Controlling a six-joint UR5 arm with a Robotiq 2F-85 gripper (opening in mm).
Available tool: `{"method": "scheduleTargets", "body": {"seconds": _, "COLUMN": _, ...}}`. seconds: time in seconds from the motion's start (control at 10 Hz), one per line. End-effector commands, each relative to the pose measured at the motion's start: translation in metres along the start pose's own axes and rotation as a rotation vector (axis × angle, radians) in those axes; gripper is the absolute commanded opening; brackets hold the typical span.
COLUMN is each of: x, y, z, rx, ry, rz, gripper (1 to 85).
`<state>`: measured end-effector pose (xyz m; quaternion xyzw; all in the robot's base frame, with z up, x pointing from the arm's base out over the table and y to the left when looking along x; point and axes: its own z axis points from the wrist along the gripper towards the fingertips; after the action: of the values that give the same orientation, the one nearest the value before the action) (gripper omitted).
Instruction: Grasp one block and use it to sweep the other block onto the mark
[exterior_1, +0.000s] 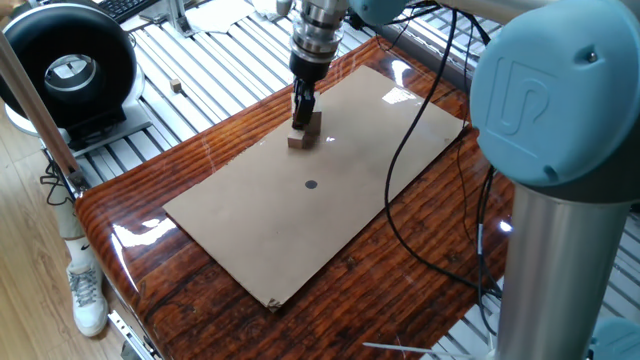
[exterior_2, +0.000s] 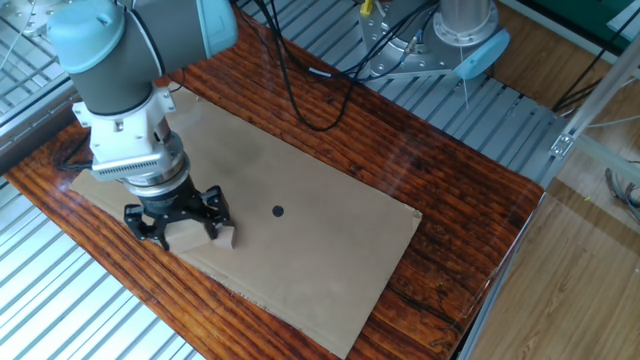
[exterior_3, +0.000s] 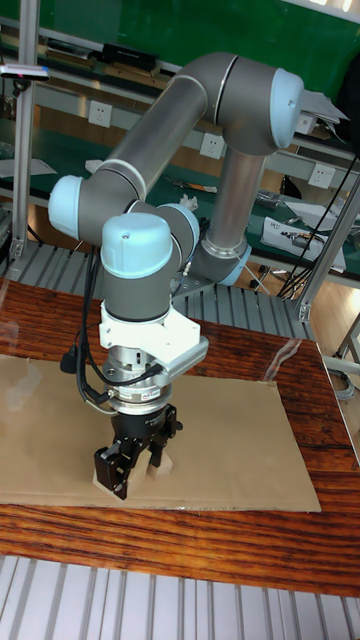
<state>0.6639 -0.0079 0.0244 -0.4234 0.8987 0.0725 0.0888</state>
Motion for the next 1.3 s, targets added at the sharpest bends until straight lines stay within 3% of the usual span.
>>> {"method": "scheduleTargets", "body": {"seconds": 0.0, "x": -0.001, "y": 0.002, "z": -0.007, "rx": -0.006, "ry": -0.003, "rz": 0.022, "gripper": 61.0}}
{"method": "scheduleTargets", "body": {"seconds": 0.3, "x": 0.002, "y": -0.006, "z": -0.018, "rx": 0.021, "ry": 0.027, "rz": 0.007, "gripper": 61.0}}
{"method": "scheduleTargets", "body": {"seconds": 0.5, "x": 0.002, "y": -0.008, "z": -0.018, "rx": 0.028, "ry": 0.029, "rz": 0.0, "gripper": 65.7}}
{"method": "scheduleTargets", "body": {"seconds": 1.2, "x": -0.001, "y": -0.008, "z": -0.019, "rx": 0.027, "ry": 0.032, "rz": -0.003, "gripper": 70.7}}
